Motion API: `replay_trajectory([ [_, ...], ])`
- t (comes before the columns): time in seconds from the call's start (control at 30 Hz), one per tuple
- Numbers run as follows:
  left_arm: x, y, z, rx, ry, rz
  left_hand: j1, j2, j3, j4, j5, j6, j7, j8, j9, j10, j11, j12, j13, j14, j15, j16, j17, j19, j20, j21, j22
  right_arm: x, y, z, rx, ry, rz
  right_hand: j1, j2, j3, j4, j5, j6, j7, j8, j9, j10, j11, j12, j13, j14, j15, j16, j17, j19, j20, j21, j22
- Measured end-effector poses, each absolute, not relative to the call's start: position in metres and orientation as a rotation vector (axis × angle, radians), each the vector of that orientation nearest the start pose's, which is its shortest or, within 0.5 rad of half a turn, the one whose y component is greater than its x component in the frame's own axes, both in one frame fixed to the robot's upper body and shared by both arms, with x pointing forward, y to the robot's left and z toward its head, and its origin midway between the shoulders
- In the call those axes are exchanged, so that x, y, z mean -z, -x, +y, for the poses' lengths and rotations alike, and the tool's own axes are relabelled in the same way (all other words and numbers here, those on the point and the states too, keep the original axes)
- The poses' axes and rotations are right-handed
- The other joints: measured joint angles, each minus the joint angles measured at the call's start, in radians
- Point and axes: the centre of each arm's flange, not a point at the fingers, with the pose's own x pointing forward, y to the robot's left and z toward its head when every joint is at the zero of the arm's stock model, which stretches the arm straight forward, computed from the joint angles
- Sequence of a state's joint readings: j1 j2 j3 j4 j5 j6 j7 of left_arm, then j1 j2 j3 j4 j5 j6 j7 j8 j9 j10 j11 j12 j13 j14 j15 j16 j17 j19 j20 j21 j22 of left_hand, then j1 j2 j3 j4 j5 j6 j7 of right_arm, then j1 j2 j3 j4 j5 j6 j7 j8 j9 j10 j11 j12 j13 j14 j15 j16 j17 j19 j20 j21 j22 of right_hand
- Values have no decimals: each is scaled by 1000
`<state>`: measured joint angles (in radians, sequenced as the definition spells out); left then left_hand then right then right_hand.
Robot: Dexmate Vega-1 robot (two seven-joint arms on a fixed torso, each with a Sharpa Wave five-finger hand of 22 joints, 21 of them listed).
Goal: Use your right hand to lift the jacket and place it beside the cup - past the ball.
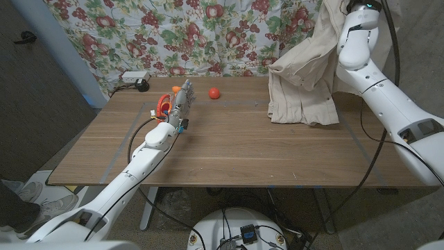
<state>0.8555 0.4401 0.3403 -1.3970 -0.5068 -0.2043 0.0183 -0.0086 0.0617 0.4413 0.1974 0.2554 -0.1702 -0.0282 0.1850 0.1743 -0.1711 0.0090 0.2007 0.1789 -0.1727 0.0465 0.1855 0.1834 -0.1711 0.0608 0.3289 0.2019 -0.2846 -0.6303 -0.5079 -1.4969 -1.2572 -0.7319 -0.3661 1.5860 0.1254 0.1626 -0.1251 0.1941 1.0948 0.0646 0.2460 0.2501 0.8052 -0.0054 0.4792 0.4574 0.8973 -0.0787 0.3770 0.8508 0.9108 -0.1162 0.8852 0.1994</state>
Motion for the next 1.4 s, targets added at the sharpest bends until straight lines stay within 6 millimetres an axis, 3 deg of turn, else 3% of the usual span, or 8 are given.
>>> replay_trajectory([
  [1.4,14,-646,254,202,-22,-595,0,0,-3,3,0,0,0,0,0,0,0,0,0,0,0,0,0,0,0,-4,0,-286,-573,-360,1309,1585,-605,6,5,-4,4,2,7,7,-5,-2,0,0,-8,9,0,0,-8,9,-5,5,14,-5],
])
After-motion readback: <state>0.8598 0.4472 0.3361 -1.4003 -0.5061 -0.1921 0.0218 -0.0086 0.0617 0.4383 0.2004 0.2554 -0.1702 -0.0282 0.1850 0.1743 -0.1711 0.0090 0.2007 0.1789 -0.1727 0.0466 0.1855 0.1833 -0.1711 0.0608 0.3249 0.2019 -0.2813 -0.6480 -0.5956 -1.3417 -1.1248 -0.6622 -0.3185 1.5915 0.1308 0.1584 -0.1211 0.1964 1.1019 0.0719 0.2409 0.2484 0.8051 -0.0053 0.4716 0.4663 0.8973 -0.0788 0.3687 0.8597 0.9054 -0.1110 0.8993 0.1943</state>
